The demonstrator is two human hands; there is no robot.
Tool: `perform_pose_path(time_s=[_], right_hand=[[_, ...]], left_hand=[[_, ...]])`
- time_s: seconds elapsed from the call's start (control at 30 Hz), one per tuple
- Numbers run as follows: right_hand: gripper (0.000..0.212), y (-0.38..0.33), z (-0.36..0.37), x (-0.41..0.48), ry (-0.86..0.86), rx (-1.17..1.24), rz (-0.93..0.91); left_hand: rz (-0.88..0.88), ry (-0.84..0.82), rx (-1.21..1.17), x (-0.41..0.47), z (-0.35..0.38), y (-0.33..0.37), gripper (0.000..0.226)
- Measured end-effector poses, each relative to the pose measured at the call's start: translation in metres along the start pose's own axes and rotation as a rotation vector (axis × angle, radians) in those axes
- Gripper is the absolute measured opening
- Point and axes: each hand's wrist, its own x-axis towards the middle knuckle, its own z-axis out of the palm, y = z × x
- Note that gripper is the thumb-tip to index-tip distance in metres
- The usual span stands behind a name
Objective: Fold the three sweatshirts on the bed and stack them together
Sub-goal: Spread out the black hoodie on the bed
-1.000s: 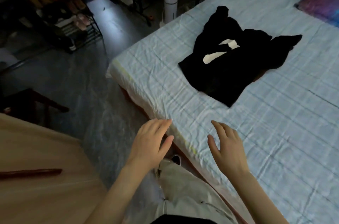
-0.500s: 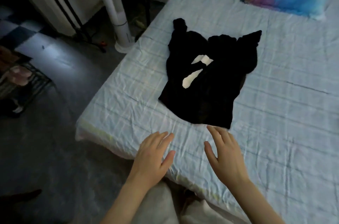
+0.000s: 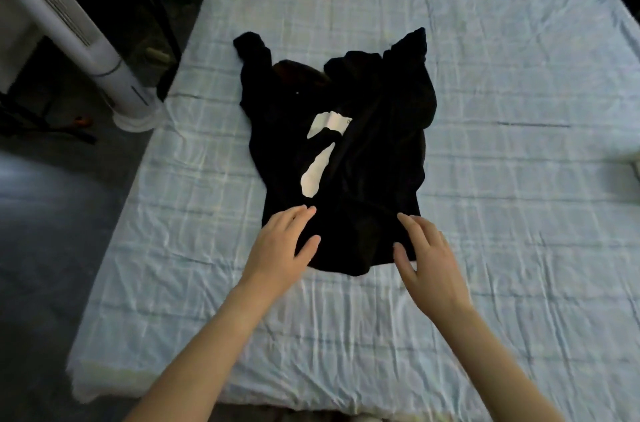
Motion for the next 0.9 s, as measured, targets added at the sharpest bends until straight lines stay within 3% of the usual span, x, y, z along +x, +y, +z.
perform_pose_path(time_s=[0.2,0.4,0.53,0.6,0.73,0.8,0.9], right_hand=[[0.056,0.074,0.072,0.12,-0.105,-0.038,0.087],[0.061,0.086,0.149,0.231,-0.088,0.024,-0.035],[0.075,0.064,0.182,0.32,-0.014,0.024,-0.126],[0.085,0.055,0.194,0.354,0.015,-0.013,-0.096],[0.096,0.049,0.22,0.388,0.009,-0.167,-0.047],[0.085,0.053,0.225,0.392,0.007,-0.19,-0.046],[0.045,0.057,0.218,0.39,0.053,0.0,-0.073]], left_hand=[[-0.242,-0.028,-0.051,0.099,0.089,-0.074,0.069],[-0.432,0.247,-0.105,0.199,0.119,-0.146,0.091],[-0.525,0.428,-0.096,0.265,0.111,-0.192,0.093],[-0.559,0.391,-0.127,0.283,0.115,-0.213,0.094],[-0.409,0.282,-0.13,0.287,0.134,-0.239,0.094],[-0.376,0.348,-0.156,0.287,0.138,-0.243,0.086],[-0.33,0.423,-0.208,0.286,0.13,-0.237,0.071]])
